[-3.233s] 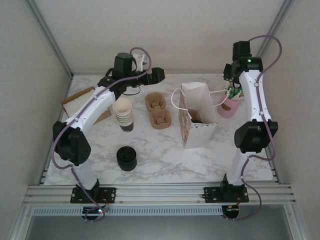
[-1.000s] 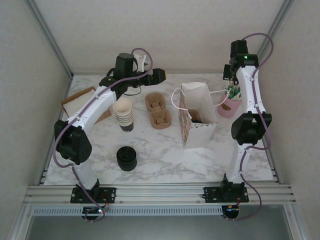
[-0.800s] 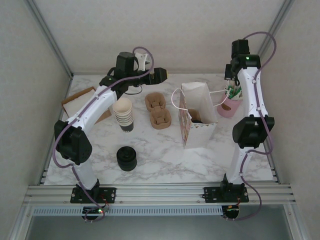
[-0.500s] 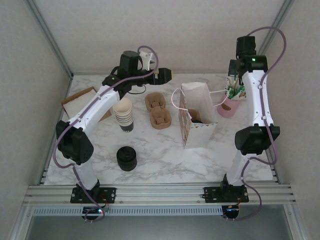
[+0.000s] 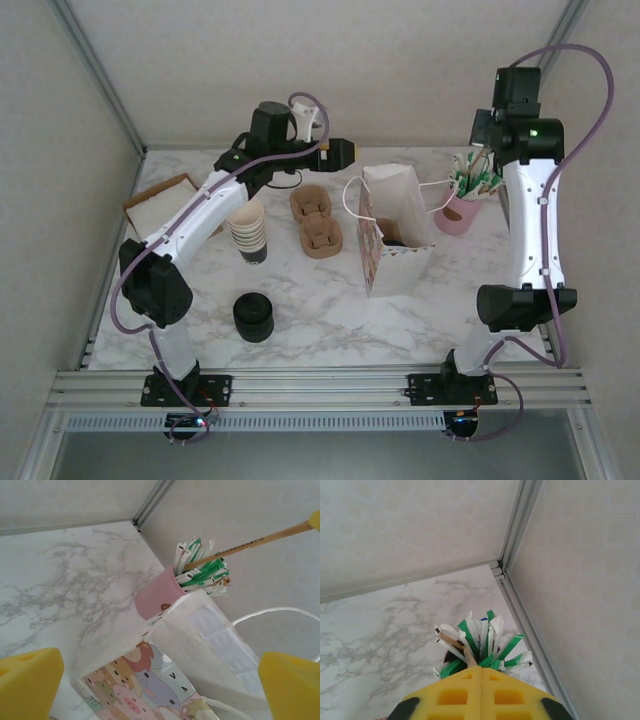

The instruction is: Pack the takeout coffee

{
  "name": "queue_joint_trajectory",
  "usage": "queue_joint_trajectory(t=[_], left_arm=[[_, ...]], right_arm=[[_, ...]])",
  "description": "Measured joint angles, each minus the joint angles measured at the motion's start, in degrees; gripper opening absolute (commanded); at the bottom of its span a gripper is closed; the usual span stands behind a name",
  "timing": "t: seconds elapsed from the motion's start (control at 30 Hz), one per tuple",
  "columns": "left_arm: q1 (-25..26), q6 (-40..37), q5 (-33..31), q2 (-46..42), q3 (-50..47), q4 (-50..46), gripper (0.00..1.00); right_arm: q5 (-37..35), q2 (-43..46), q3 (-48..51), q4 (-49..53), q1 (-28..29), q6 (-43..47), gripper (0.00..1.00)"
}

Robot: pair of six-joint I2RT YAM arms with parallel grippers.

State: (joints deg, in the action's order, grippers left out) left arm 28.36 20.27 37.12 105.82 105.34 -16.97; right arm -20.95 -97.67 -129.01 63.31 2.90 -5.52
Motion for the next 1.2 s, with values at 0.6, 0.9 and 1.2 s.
queue_joint_trajectory(t=[0.6, 0.9, 1.2], left_arm=[[0.98, 0.02, -0.31, -3.19, -2.10, 1.73, 1.00], [2.40, 0.04, -2.86, -12.28, -7.04, 5.38, 1.00], [3.58, 0.13, -6.34, -19.02, -14.08, 9.07, 1.00]], right_arm=[[3.45, 14.16, -3.45, 0.66, 1.18, -0.22, 0.00], [8.55, 22.93, -0.04, -1.44, 1.18, -0.22, 0.00], [18.14, 28.37, 2.01, -3.58, 1.18, -0.92, 0.00]])
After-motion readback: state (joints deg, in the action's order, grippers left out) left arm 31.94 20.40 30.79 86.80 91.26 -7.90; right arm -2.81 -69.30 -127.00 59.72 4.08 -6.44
